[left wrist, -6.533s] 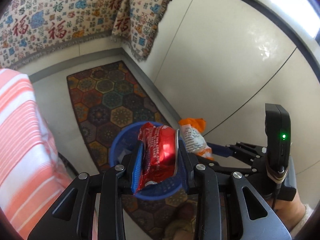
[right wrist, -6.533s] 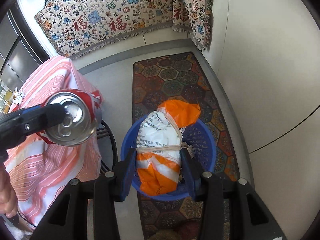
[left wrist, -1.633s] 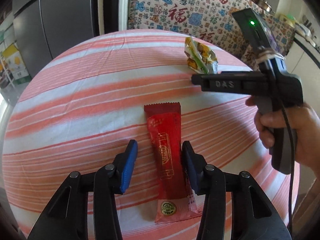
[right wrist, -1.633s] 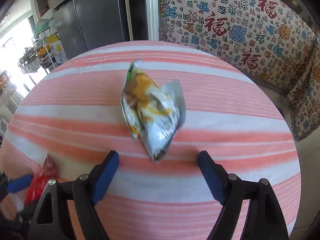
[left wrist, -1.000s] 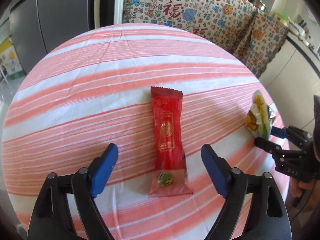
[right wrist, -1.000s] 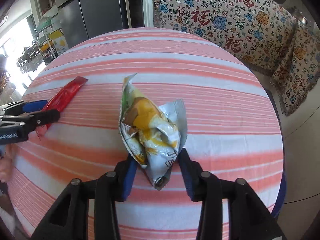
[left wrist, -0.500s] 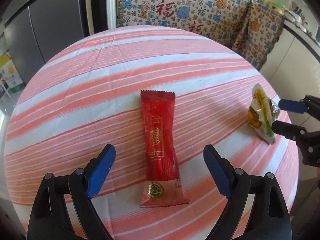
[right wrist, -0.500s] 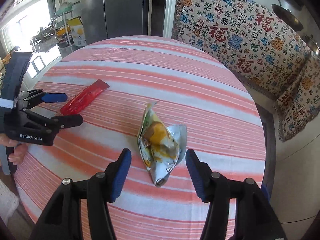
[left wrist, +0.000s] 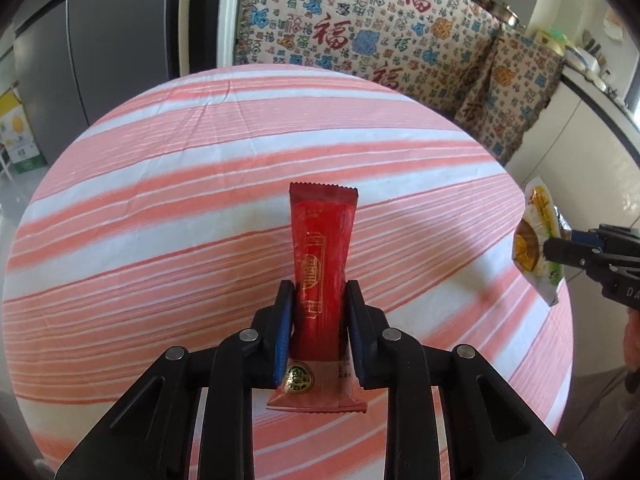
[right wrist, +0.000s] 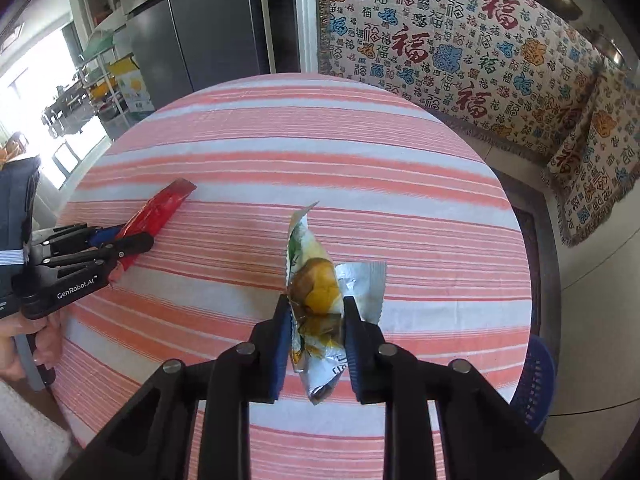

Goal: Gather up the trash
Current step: 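Carry the red bar and chip bag over the blue basket and release both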

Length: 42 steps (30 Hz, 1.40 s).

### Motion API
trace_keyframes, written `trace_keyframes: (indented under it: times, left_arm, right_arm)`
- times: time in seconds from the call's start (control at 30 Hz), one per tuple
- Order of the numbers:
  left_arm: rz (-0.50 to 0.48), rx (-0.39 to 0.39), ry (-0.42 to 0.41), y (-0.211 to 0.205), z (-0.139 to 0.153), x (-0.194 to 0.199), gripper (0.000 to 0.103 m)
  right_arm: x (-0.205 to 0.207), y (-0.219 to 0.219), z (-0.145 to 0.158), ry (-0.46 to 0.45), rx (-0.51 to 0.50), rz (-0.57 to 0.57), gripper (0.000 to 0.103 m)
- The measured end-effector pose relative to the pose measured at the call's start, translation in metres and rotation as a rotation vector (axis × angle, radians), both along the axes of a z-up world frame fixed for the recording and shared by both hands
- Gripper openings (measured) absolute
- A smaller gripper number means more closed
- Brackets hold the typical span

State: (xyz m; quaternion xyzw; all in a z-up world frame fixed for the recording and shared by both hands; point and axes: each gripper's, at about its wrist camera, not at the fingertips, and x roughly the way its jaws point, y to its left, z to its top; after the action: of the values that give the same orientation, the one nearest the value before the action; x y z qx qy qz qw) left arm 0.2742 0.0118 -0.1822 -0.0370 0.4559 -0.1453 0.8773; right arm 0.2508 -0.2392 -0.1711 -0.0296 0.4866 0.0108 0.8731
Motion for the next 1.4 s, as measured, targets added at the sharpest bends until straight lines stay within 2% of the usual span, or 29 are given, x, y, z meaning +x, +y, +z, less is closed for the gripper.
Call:
trace_keyframes:
  times: [0.17, 0.23, 0.4, 0.63, 0.87, 1.03, 1.13, 1.4]
  left_arm:
    - [-0.032, -0.047, -0.003, -0.021, 0.012, -0.018, 0.024]
    - [-0.053, -0.036, -0.022, -0.039, 0.02, -0.026, 0.024]
    - [-0.093, -0.069, -0.028, -0.081, 0.032, -0.039, 0.024]
    - [-0.223, -0.106, -0.032, -0.173, 0.054, -0.046, 0.024]
    - [-0.371, -0.119, -0.02, -0.289, 0.063, -0.039, 0.024]
    - [-0.439, -0.127, 0.022, -0.364, 0.047, -0.028, 0.024]
    - [-0.454, -0.116, 0.052, -0.403, 0.031, -0.021, 0.024]
    - [-0.489, -0.066, 0.112, -0.468, -0.013, -0.008, 0.024]
  right_arm:
    - [-0.014, -0.021, 0.001, -0.003, 0.035, -0.039, 0.023]
    - [-0.021, -0.032, 0.003, -0.008, 0.072, -0.055, 0.023]
    - [-0.042, -0.059, 0.01, -0.028, 0.113, -0.087, 0.023]
    - [-0.075, -0.129, 0.037, -0.096, 0.135, -0.175, 0.022]
    - [-0.113, -0.232, 0.048, -0.121, 0.108, -0.354, 0.022]
    - [-0.132, -0.288, 0.039, -0.11, 0.097, -0.456, 0.022]
    - [-0.139, -0.32, 0.023, -0.086, 0.112, -0.516, 0.022]
    - [-0.145, -0.387, -0.03, -0.057, 0.205, -0.634, 0.022]
